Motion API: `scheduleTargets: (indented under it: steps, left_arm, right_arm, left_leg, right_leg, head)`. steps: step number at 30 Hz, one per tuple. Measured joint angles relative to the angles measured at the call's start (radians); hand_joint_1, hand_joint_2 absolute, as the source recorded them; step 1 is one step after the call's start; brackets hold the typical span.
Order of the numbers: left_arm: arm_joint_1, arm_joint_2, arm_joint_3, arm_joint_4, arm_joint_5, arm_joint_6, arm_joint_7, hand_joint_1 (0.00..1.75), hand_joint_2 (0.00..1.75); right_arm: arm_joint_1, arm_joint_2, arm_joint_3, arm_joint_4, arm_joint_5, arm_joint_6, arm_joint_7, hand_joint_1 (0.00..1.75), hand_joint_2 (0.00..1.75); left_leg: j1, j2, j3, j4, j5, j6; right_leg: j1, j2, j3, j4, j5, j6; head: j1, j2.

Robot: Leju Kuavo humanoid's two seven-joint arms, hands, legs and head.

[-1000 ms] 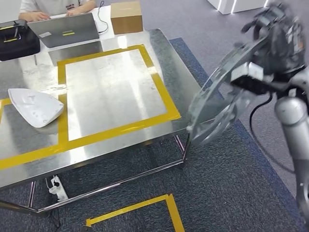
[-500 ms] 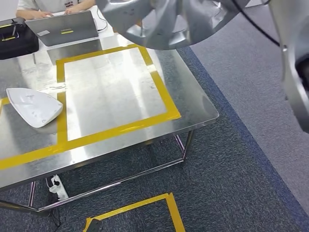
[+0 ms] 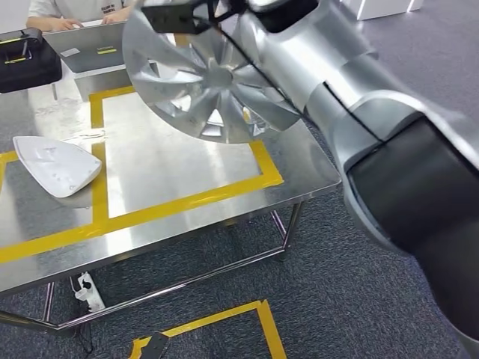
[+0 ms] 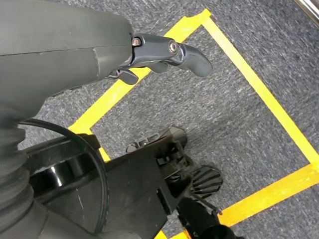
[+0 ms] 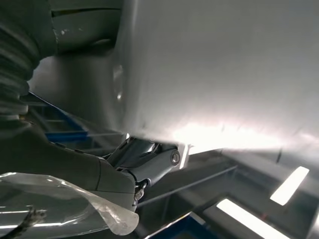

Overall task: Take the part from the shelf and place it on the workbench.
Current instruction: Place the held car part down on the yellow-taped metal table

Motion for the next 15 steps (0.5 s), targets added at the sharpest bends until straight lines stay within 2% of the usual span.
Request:
scheduleTargets:
  steps: [7,15]
  left_arm:
    - [0.009,-0.011,-0.02,0.0,-0.015,-0.005,0.012,0.0,1.75]
    - [0.015,-0.012,-0.023,0.0,0.014,-0.004,0.015,0.0,1.75]
  right_arm:
    - [0.187,0.002,0.017,0.035,-0.007,-0.017,0.012,1.75,1.75]
    - [0.232,-0.006,0.016,0.048,-0.031,0.005,0.029,1.75,1.75]
  left_leg:
    - [0.0,-0.003,0.0,0.0,-0.001,0.0]
    - [0.002,-0.002,0.017,-0.002,-0.009,0.002]
  right_leg:
    - [0.001,-0.002,0.002,-0.003,0.0,0.0]
    - [0.003,-0.002,0.022,-0.006,-0.009,0.001]
  head:
    - [0.0,0.0]
    - [0.0,0.0]
